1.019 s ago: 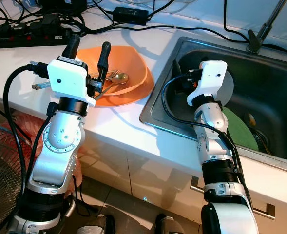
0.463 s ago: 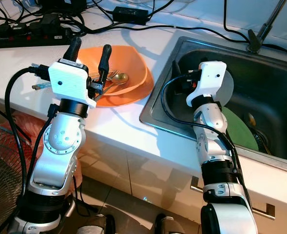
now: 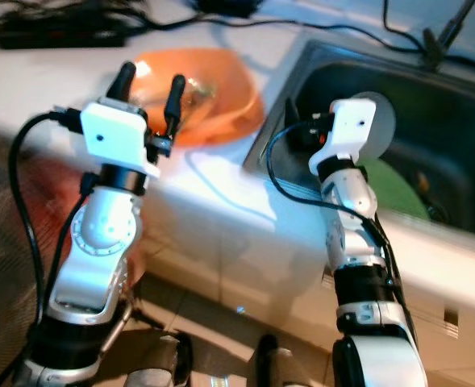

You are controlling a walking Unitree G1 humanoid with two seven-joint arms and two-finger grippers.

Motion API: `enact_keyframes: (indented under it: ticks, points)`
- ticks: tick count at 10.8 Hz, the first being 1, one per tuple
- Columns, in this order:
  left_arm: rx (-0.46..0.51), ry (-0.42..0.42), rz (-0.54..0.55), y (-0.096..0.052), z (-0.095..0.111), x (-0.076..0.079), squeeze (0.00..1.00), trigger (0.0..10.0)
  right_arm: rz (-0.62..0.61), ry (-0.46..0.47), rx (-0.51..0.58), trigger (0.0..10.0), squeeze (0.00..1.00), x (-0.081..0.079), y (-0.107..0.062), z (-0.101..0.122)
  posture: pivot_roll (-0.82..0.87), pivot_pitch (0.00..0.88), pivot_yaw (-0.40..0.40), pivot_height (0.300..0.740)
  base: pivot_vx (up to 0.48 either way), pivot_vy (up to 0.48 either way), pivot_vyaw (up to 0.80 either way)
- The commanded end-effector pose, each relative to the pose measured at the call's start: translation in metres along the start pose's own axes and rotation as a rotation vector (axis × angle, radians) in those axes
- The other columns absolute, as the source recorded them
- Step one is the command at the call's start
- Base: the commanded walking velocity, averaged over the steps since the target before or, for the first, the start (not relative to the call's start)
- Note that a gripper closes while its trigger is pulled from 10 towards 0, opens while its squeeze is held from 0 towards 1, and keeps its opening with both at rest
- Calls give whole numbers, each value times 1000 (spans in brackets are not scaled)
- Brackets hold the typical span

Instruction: Kitchen organization

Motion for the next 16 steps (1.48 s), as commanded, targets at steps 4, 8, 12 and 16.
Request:
enact_keyframes:
  ticks: [4, 8, 12, 16]
  points:
    - [28, -2, -5, 0, 9, 1, 0, 10000, -4, 3, -18, 10000, 0, 3, -4, -4, 89, 169, -28, 740, 0, 0, 0]
    - [24, -17, -26, -2, 8, 5, 0, 10000, -7, 6, -25, 10000, 0, 2, -5, -6, 90, 176, -27, 740, 0, 0, 0]
    - [-13, -22, -2, -2, 1, 0, 0, 10000, -17, 11, -33, 10000, 0, 4, -3, -7, 90, 173, -32, 740, 0, 0, 0]
    - [-14, -23, -2, -2, 0, 0, 0, 10000, -15, 10, -18, 10000, 0, 4, -4, -5, 90, 173, -31, 740, 0, 0, -200]
Point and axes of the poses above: a point about 5 cm out from each wrist's last joint towards the gripper, its own y axis pointing out of the wrist towards the gripper, its own z axis along the axis of the wrist's last joint, x = y × z, the point moved 4 cm from there along y, pointing out of the wrist towards the gripper, and after that the axes turned 2 degrees about y, right-handed, at the moved point
